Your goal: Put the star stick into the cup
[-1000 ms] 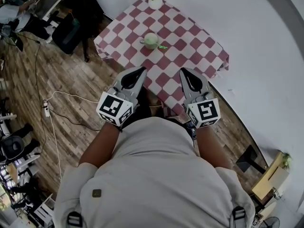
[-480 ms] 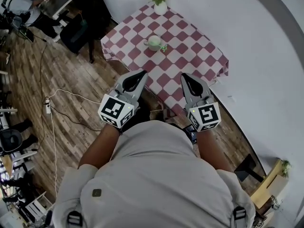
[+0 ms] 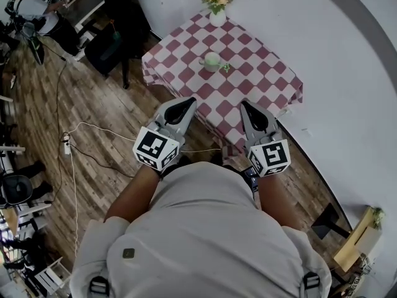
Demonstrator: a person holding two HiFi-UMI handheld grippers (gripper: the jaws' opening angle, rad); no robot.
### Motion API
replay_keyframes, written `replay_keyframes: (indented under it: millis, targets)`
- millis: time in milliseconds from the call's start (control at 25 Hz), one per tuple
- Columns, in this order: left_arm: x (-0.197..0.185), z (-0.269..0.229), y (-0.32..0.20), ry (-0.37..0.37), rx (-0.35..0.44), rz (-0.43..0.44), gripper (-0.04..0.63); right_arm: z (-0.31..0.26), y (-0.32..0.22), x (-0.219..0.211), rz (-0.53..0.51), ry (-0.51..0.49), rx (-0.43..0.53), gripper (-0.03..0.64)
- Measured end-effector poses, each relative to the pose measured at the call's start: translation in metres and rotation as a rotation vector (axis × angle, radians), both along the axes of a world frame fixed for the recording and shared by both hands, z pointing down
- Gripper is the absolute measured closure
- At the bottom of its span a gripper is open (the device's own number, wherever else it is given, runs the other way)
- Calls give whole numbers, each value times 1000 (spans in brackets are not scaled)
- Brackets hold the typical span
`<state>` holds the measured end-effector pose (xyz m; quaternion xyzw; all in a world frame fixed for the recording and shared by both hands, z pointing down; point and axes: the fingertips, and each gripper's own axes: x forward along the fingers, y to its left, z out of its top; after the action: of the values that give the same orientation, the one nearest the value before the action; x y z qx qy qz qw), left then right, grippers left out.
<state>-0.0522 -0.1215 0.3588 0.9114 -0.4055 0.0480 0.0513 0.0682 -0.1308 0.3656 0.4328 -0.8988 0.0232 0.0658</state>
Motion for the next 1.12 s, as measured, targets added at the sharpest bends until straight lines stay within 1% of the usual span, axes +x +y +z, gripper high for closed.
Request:
replay_keyframes:
  millis: [160, 320, 440, 640, 760, 920, 1120]
  targets:
    - [-24, -1, 15, -13, 3, 24, 591, -1, 10, -24, 17, -7, -1, 607]
    - [-51, 3, 29, -6, -9, 42, 591, -2, 27, -50, 35, -9, -2, 607]
    - [-62, 2, 36, 5, -11, 68, 591, -2, 37, -60, 63, 6, 10, 607]
    - [-73, 1, 49, 6, -3, 119, 591, -4, 54, -71, 108, 25, 20, 607]
    - [-79, 3, 54, 38, -23, 140, 591, 1, 65, -79, 105, 41, 7, 607]
    - [-80, 4, 58, 61, -22, 138, 591, 8, 83, -85, 84, 60, -6, 607]
    - [-69, -2, 64, 62, -5, 126, 591, -8, 88, -79, 46, 70, 25, 607]
